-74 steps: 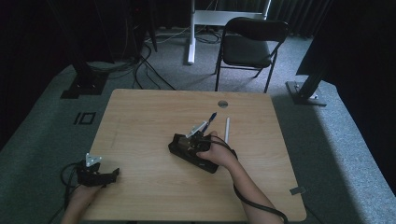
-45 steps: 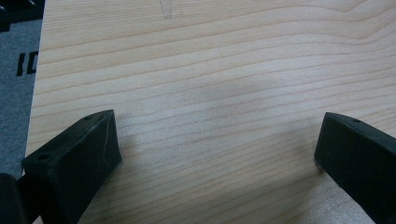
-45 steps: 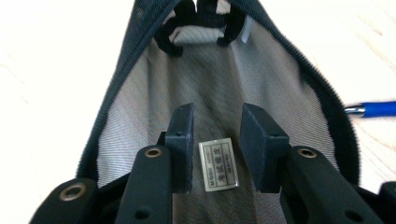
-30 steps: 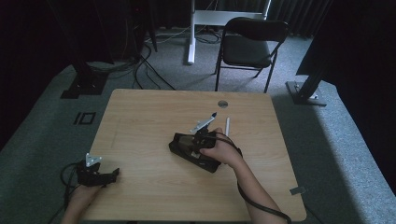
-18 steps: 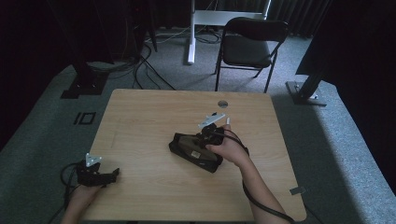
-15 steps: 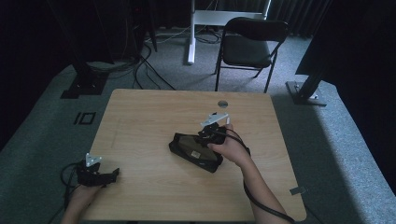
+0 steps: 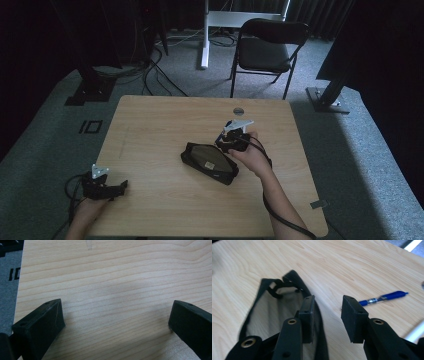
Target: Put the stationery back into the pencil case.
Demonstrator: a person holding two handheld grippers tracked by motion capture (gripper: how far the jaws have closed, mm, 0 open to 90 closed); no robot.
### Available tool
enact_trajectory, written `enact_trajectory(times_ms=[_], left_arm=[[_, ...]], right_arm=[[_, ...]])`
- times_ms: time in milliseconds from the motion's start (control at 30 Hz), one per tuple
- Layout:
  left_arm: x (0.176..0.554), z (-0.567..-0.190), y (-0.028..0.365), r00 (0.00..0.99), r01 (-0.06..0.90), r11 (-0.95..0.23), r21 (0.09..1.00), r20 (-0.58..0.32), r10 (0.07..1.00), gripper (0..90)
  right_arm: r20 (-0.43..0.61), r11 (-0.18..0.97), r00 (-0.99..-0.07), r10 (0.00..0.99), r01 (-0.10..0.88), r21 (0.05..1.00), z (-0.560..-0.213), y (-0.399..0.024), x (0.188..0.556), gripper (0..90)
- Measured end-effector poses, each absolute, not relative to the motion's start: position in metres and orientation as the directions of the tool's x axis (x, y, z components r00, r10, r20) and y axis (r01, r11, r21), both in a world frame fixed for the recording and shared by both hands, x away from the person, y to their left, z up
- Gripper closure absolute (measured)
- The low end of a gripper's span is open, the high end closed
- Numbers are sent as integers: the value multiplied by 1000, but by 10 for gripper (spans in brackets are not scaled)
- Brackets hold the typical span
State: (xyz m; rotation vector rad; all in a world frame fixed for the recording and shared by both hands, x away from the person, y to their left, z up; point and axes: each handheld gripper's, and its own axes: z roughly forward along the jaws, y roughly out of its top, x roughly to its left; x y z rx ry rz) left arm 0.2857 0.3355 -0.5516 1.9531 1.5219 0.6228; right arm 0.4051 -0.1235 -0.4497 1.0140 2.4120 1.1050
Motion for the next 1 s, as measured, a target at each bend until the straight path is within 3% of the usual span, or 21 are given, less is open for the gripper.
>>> enact_trajectory(times_ms=[700,1000], left_arm=[[286,-552,336,240,700,-181,691,11,971,1],[286,-552,336,241,700,-182,690,12,971,1]], right_arm=[[24,340,-548,836,552,761,-470,-150,425,621],[26,248,-407,913,605,757,-499,-171,441,615]])
